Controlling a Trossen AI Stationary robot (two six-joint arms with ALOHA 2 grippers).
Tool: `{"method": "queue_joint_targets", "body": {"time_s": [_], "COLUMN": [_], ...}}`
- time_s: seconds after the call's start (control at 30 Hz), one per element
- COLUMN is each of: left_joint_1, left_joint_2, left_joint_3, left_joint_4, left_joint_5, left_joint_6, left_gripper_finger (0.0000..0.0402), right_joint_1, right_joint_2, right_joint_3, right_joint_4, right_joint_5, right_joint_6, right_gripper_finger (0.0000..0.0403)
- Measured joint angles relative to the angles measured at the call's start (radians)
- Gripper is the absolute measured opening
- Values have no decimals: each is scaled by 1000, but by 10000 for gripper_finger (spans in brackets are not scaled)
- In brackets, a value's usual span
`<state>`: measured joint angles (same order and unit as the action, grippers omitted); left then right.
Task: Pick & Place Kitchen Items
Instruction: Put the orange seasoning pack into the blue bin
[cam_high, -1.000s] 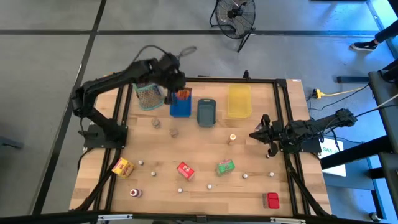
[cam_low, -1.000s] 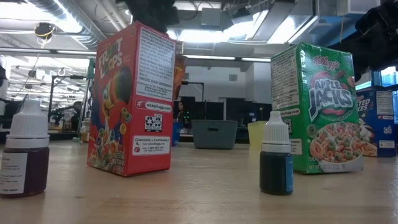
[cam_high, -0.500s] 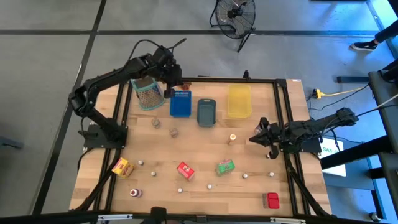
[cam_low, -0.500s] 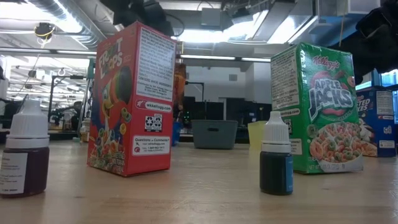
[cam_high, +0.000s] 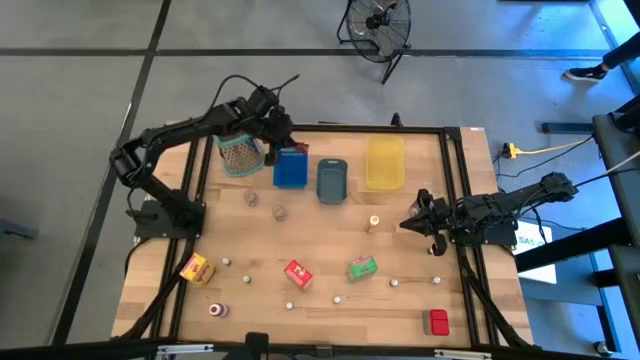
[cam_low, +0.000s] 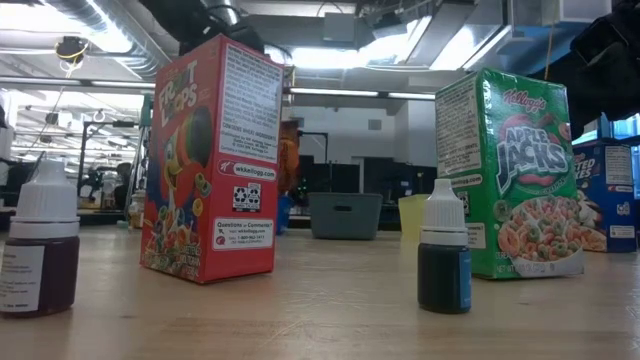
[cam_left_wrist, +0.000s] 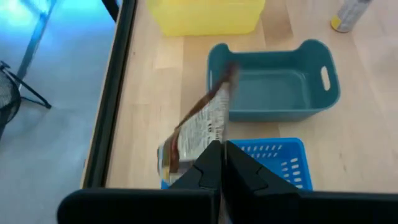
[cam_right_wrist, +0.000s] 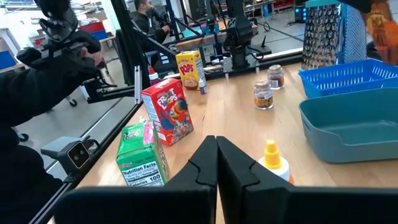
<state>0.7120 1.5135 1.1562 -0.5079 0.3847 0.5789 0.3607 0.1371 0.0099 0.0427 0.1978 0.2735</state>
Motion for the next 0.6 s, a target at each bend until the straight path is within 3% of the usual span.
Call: {"method": "queue_joint_targets", "body": {"time_s": [0.6], "left_joint_1": [23], "left_joint_2": [0], "left_joint_3": [-40], "left_joint_4": [19], "left_joint_5": [3], "left_joint_6": [-19], "left_gripper_finger": [2], "right_joint_1": [0], "right_joint_2": [0], "right_joint_3": [0], "right_joint_4": [0], "right_joint_5": [3], "right_joint_6": [0], "right_gripper_finger": [1]}}
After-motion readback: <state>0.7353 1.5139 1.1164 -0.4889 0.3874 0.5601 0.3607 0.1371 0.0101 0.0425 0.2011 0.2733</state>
